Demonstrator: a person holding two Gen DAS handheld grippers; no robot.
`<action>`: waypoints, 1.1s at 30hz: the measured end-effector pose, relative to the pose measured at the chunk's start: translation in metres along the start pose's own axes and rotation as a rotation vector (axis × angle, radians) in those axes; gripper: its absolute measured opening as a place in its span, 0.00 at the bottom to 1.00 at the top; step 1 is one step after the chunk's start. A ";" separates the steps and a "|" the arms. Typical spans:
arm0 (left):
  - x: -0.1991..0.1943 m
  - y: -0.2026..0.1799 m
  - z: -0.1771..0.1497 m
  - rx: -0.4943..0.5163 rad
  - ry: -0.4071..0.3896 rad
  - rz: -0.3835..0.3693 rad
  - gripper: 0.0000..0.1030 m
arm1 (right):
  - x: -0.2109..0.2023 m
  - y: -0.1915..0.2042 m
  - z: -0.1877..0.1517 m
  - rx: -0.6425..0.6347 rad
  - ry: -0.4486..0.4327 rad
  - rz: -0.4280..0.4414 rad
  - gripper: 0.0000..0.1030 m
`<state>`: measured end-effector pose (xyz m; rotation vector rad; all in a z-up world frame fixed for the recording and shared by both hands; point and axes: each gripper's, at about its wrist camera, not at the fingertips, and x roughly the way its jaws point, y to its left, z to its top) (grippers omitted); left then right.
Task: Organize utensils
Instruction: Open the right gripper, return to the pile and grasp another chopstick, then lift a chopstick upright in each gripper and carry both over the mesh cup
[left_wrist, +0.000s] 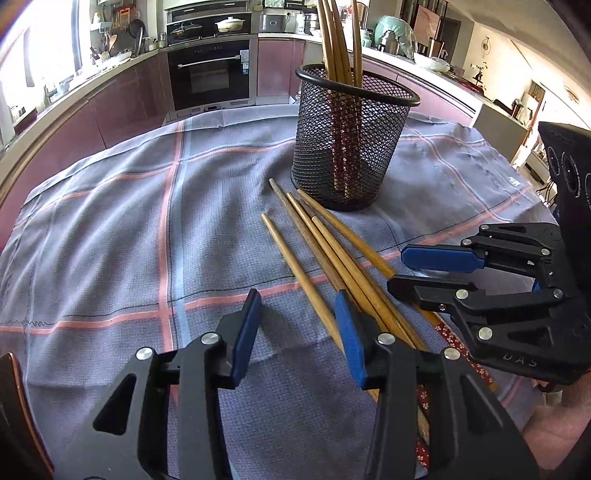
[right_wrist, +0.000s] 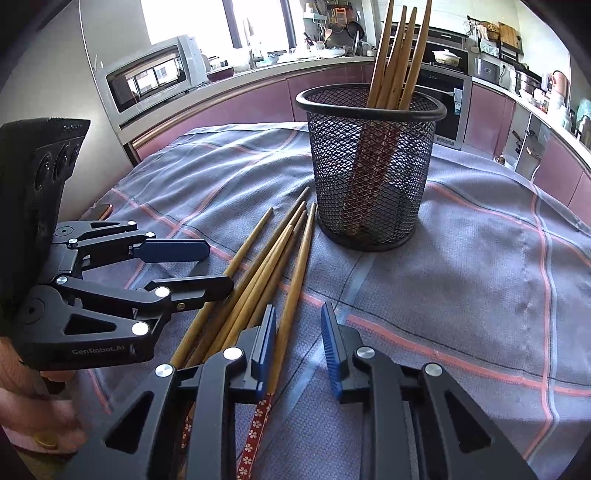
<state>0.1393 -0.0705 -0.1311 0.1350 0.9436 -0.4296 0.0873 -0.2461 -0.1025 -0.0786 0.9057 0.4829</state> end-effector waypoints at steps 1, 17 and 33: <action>0.000 0.000 0.000 0.002 0.001 0.005 0.34 | 0.000 0.000 0.000 -0.001 0.000 0.000 0.23; -0.002 0.017 0.000 -0.037 0.010 -0.002 0.14 | 0.010 0.005 0.013 -0.031 0.003 -0.011 0.09; -0.001 0.022 0.003 -0.127 0.007 0.027 0.09 | -0.002 -0.007 0.014 0.015 -0.013 0.065 0.05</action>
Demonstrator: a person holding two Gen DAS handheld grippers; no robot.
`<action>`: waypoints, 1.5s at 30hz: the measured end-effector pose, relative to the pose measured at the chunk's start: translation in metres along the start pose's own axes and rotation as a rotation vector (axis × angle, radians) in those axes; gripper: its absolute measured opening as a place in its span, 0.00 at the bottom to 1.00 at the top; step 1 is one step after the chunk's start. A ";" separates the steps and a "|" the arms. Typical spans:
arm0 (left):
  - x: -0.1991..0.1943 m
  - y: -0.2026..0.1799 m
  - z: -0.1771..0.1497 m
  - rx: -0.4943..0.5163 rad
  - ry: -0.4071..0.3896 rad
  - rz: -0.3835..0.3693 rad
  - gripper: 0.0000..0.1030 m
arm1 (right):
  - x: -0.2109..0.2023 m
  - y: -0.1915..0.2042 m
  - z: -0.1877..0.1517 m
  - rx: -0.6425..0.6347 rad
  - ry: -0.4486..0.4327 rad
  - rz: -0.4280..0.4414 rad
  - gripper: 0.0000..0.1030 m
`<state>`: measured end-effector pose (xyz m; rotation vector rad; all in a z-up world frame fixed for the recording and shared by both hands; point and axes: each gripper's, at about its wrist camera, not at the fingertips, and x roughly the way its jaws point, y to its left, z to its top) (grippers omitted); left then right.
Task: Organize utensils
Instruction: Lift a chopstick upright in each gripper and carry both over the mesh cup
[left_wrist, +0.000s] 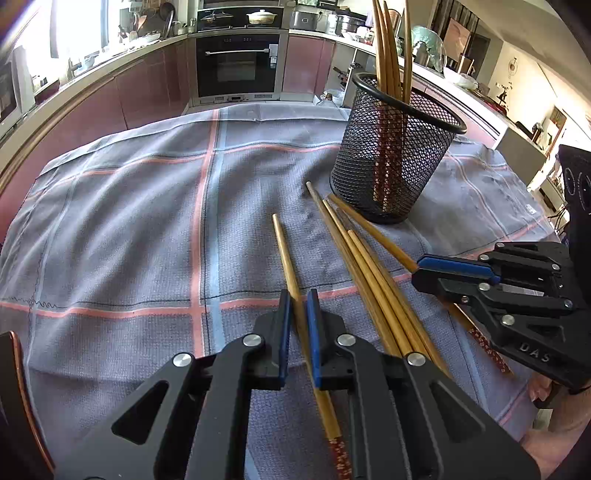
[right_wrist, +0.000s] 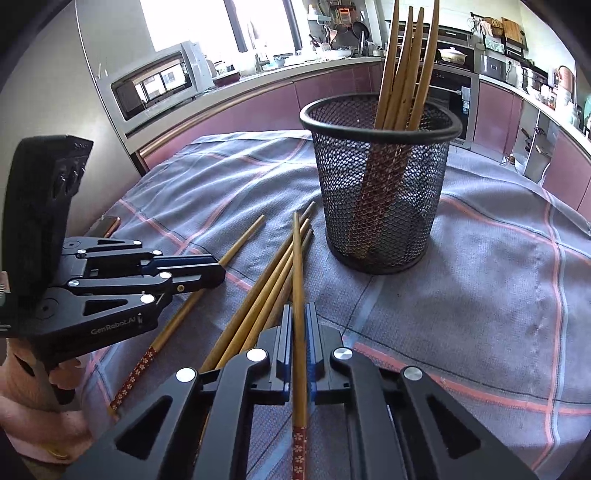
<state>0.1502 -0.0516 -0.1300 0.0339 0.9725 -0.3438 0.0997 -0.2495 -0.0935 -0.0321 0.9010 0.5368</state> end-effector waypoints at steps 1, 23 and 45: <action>-0.001 0.001 0.000 -0.005 0.000 0.000 0.08 | -0.002 0.000 0.000 0.000 -0.004 0.007 0.05; -0.076 -0.002 0.010 -0.015 -0.160 -0.152 0.07 | -0.063 0.000 0.008 0.015 -0.174 0.102 0.05; -0.151 -0.003 0.033 -0.012 -0.343 -0.267 0.07 | -0.112 -0.013 0.027 0.032 -0.351 0.092 0.05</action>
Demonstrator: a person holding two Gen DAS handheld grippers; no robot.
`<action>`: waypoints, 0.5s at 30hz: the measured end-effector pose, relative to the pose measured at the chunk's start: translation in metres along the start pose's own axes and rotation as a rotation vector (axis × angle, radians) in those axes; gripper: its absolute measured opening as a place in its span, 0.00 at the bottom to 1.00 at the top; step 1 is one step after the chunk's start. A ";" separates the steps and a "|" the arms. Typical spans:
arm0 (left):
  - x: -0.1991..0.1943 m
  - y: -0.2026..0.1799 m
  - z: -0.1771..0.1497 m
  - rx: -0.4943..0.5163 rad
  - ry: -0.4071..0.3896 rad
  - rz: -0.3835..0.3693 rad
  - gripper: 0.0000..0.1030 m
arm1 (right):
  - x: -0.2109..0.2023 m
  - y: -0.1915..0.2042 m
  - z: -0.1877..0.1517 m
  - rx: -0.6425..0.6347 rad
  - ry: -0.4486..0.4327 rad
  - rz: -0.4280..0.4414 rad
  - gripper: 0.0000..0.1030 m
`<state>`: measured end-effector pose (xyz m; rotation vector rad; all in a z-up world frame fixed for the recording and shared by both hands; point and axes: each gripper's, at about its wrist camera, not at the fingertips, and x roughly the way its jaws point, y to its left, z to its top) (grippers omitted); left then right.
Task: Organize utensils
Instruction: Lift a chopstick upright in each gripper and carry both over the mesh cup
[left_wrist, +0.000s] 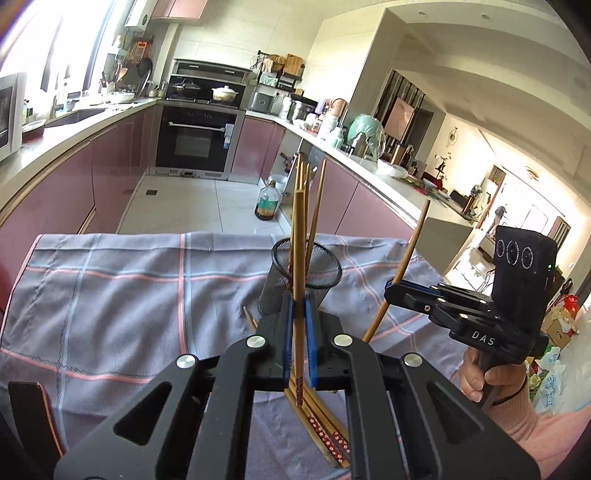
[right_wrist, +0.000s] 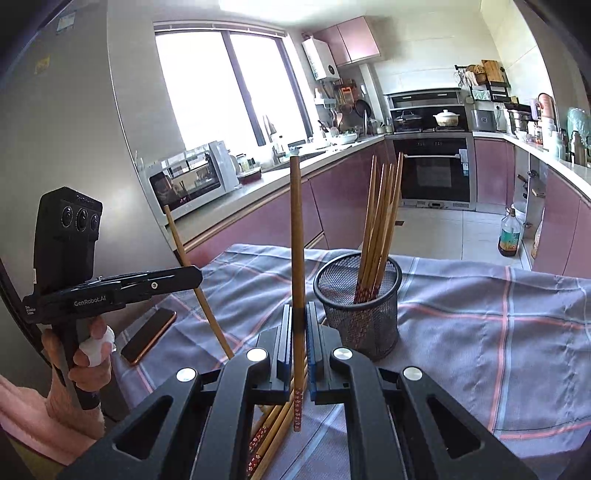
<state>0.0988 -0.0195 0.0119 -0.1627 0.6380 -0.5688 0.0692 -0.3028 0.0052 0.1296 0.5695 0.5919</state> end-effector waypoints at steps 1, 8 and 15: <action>-0.002 -0.001 0.003 0.000 -0.009 -0.007 0.07 | -0.001 0.000 0.002 -0.001 -0.008 -0.002 0.05; -0.010 -0.008 0.019 0.014 -0.057 -0.022 0.07 | -0.007 -0.001 0.012 -0.005 -0.041 -0.005 0.05; -0.010 -0.016 0.036 0.033 -0.079 -0.028 0.07 | -0.010 0.000 0.020 -0.010 -0.068 -0.012 0.05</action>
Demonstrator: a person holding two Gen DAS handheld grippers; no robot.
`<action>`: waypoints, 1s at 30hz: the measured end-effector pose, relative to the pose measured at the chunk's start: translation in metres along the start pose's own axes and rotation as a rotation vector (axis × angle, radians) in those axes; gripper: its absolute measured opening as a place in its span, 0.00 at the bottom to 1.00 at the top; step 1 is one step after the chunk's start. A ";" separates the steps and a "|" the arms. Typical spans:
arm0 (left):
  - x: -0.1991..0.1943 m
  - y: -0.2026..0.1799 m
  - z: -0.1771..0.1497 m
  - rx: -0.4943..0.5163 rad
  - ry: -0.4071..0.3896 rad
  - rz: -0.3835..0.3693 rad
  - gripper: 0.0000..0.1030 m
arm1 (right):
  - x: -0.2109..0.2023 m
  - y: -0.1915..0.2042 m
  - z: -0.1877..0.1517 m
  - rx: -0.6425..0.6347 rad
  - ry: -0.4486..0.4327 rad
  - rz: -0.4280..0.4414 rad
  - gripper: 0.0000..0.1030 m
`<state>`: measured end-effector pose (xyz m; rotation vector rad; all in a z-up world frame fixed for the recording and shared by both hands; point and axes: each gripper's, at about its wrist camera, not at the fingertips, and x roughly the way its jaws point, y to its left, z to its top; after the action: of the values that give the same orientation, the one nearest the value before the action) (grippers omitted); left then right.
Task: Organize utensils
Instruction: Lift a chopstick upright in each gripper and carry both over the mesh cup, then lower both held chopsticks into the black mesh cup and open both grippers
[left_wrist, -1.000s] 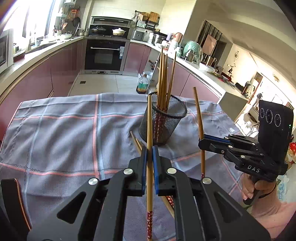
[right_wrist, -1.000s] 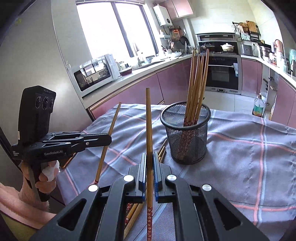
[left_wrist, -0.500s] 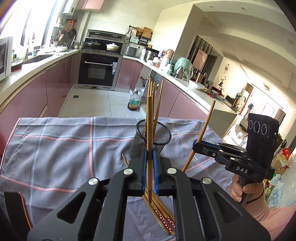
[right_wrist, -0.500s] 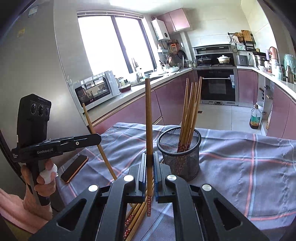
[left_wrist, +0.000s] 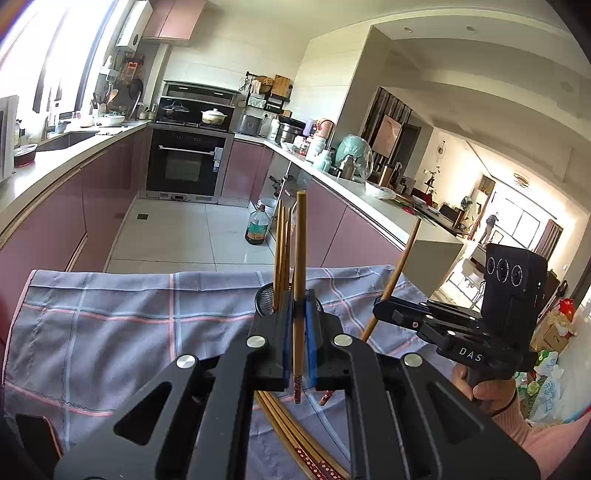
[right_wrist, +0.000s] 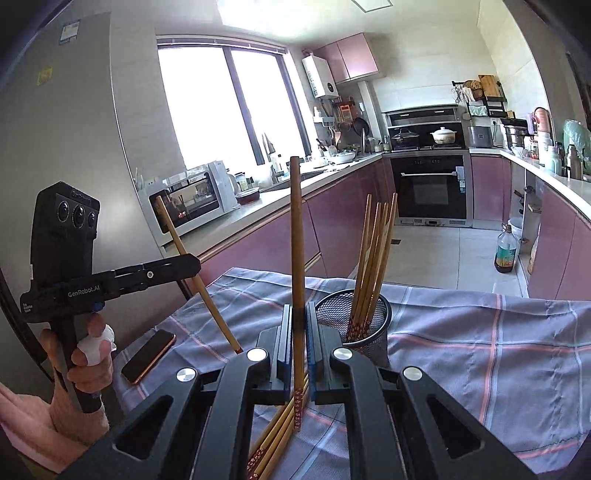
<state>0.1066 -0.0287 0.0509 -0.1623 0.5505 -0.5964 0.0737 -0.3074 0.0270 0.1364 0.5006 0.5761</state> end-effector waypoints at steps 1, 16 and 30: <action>0.001 -0.001 0.002 0.004 -0.002 0.002 0.07 | -0.001 0.000 0.002 -0.002 -0.005 -0.002 0.05; 0.001 -0.011 0.040 0.038 -0.079 0.016 0.07 | -0.005 -0.006 0.032 -0.030 -0.078 -0.033 0.05; 0.017 -0.025 0.063 0.069 -0.110 0.056 0.07 | -0.004 -0.008 0.058 -0.039 -0.146 -0.074 0.05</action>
<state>0.1398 -0.0594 0.1045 -0.1133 0.4258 -0.5481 0.1030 -0.3154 0.0767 0.1212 0.3506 0.4996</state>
